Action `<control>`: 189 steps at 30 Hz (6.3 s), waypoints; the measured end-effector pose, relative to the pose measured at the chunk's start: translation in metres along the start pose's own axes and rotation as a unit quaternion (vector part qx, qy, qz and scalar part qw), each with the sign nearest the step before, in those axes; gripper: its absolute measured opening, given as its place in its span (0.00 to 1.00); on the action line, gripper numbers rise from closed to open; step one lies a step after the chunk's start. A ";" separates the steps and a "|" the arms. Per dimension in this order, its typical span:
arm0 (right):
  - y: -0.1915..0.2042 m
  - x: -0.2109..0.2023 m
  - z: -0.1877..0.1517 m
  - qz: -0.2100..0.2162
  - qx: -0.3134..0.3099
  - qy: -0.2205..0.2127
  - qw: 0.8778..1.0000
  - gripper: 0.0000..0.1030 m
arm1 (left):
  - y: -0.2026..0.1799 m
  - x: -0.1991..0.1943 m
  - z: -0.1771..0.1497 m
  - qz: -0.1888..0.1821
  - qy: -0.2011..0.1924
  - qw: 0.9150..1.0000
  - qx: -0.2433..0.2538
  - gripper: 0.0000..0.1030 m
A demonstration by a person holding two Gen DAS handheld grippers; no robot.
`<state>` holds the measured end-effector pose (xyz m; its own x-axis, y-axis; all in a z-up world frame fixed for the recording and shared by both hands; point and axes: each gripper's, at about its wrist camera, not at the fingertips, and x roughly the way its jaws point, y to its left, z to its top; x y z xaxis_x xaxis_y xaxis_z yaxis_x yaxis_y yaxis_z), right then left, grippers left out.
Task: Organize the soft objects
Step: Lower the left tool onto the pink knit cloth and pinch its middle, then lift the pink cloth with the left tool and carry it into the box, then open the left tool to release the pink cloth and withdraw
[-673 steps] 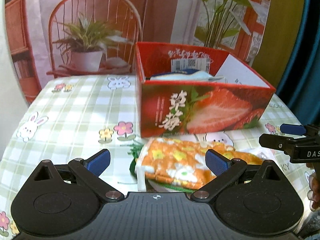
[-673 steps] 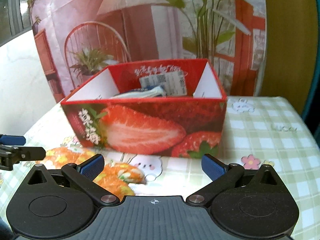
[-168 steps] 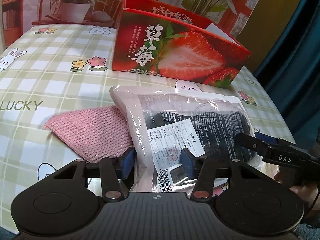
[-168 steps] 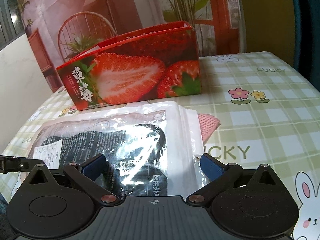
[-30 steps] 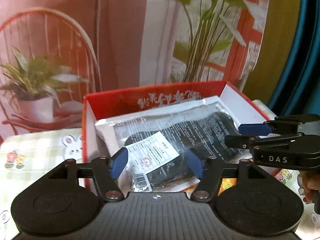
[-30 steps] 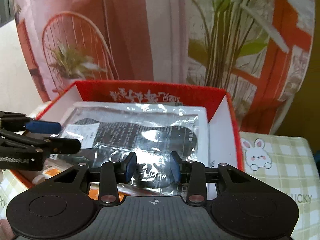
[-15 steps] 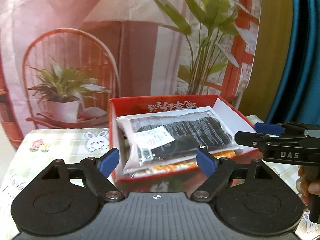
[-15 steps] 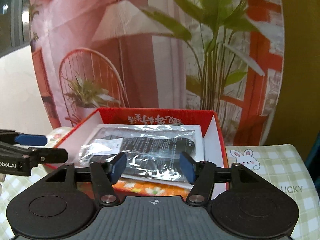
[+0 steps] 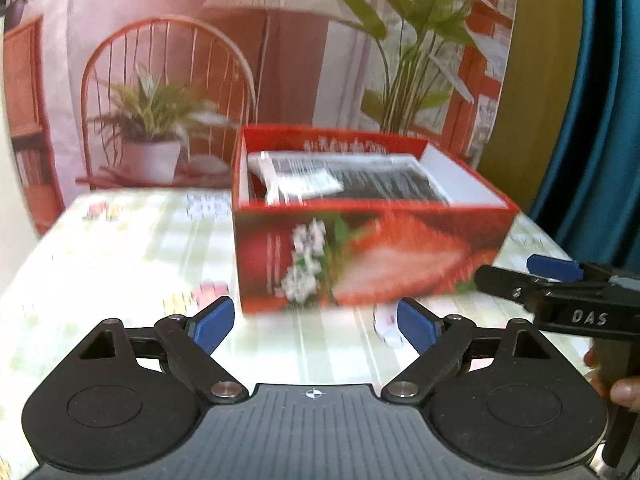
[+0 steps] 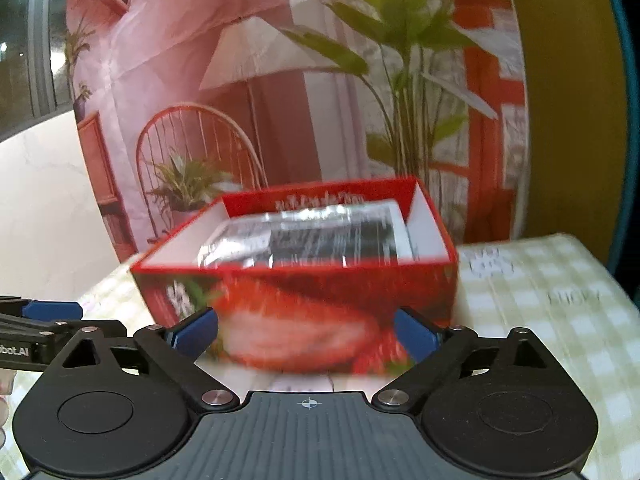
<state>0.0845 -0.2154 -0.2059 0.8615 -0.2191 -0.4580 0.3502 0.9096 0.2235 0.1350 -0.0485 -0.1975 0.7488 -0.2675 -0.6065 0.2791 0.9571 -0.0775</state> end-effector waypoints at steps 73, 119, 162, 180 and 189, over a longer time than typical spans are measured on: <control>-0.018 0.015 -0.090 0.044 -0.009 0.077 0.996 0.32 | 0.025 0.018 -0.071 -0.069 0.014 0.993 -0.098 0.33; -0.007 -0.008 0.054 0.060 -0.079 -0.080 0.992 0.10 | 0.004 0.005 0.085 -0.083 -0.124 0.988 0.039 0.29; 0.000 0.065 0.078 -0.020 -0.094 -0.003 0.995 0.99 | -0.003 0.067 0.095 -0.024 -0.026 0.997 0.071 1.00; 0.007 -0.013 -0.007 0.004 -0.042 0.008 0.999 1.00 | 0.004 -0.004 -0.012 0.015 -0.001 0.999 0.049 1.00; 0.004 -0.029 -0.061 0.000 -0.026 0.063 0.998 1.00 | 0.000 -0.007 -0.053 0.013 0.039 0.998 0.052 1.00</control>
<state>0.0383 -0.1834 -0.2442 0.8069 -0.1756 -0.5640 0.3276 0.9275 0.1799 0.0981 -0.0411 -0.2355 0.7093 -0.2286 -0.6668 0.3239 0.9459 0.0203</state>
